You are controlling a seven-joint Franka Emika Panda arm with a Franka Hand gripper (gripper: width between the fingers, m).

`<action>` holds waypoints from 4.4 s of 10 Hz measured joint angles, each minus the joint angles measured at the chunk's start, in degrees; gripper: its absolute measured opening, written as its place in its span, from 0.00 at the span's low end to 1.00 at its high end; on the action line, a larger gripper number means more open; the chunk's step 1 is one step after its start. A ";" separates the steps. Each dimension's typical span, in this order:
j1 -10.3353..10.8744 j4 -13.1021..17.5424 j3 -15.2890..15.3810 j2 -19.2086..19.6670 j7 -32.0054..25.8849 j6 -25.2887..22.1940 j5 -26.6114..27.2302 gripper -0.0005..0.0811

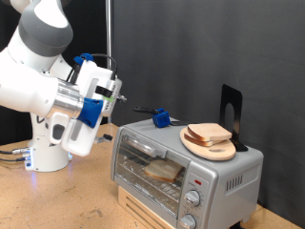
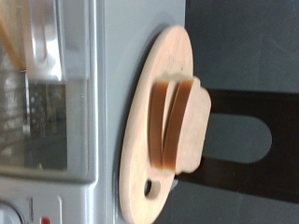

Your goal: Make a piece of toast with the oven

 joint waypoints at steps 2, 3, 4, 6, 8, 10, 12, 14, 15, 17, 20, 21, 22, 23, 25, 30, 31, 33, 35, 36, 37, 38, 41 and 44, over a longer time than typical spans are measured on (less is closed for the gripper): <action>0.44 5.21 1.03 4.85 -0.50 -0.28 -0.74 1.00; 0.55 7.98 1.55 7.33 -0.67 -0.40 -1.25 1.00; 0.86 10.16 1.82 9.53 -0.57 1.22 -1.28 1.00; 2.13 12.74 2.14 12.60 1.36 7.60 -0.06 1.00; 1.34 13.24 2.13 12.89 0.15 1.44 -0.65 1.00; 1.06 14.83 2.27 14.77 1.27 2.10 0.48 1.00; 3.49 15.97 2.69 17.62 4.67 11.65 1.87 1.00; 5.28 19.42 2.71 21.55 6.43 14.31 0.29 1.00; 5.72 22.13 2.74 24.19 5.86 13.32 -1.99 1.00; 5.96 27.60 2.75 29.81 4.49 11.09 -4.88 1.00; 5.91 32.83 2.62 36.69 2.40 14.05 -4.78 1.00; 5.87 34.68 2.53 38.88 1.74 14.70 -4.78 1.00; 5.80 36.55 2.43 41.03 1.19 15.26 -4.78 1.00; 5.76 37.96 2.46 43.02 0.67 17.41 -3.96 1.00; 5.72 39.54 2.73 44.59 0.13 17.73 -3.15 1.00; 5.28 40.85 4.47 48.14 0.79 12.78 -0.22 1.00; 5.75 41.60 4.92 49.19 0.65 12.88 -0.22 1.00; 6.78 42.00 6.09 50.57 -1.16 13.17 -0.06 1.00; 7.55 41.55 7.20 50.86 -2.98 13.22 -0.05 1.00; 7.69 41.09 7.71 50.85 -3.81 13.17 -0.05 1.00; 7.71 40.54 7.98 50.79 -4.62 12.60 -0.06 1.00; 7.65 39.87 8.00 50.60 -5.42 11.78 -0.09 1.00; 7.46 37.57 8.08 49.70 -7.32 11.23 0.18 1.00; 7.46 35.76 8.32 48.19 -7.90 11.81 1.91 0.85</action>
